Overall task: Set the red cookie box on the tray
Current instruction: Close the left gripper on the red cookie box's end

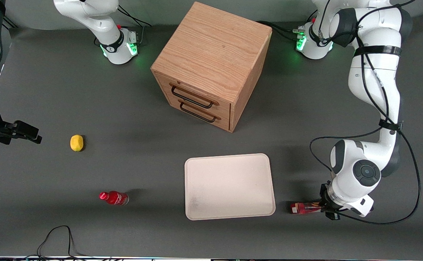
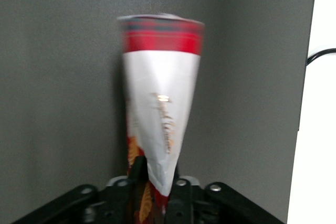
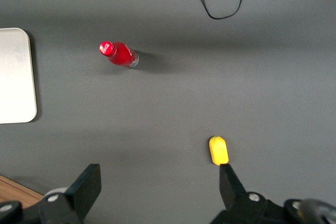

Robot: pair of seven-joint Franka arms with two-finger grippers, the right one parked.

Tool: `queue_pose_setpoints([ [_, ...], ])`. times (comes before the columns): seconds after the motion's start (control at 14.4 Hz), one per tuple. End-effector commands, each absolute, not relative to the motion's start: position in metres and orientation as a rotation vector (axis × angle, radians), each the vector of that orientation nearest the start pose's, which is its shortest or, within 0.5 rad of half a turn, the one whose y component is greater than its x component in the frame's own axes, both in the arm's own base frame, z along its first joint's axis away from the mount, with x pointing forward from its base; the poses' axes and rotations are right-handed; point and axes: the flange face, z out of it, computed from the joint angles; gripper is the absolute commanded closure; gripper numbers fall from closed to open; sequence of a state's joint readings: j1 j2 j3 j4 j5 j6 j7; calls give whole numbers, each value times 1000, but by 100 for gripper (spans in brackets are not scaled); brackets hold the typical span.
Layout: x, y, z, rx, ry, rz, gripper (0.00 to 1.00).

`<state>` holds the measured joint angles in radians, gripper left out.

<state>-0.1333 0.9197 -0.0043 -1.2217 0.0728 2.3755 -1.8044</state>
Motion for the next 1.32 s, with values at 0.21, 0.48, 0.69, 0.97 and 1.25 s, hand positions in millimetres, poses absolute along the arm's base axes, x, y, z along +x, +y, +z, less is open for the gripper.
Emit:
queue_pose_setpoints([
  [0.21, 771, -106, 263, 2055, 2171, 283, 100],
  [0.48, 773, -103, 334, 2068, 2199, 273, 100],
  [0.69, 768, -99, 394, 2087, 2229, 253, 100],
  [0.97, 736, -95, 493, 2139, 2207, 233, 100],
  [1.25, 709, -101, 546, 2167, 2193, 220, 100],
])
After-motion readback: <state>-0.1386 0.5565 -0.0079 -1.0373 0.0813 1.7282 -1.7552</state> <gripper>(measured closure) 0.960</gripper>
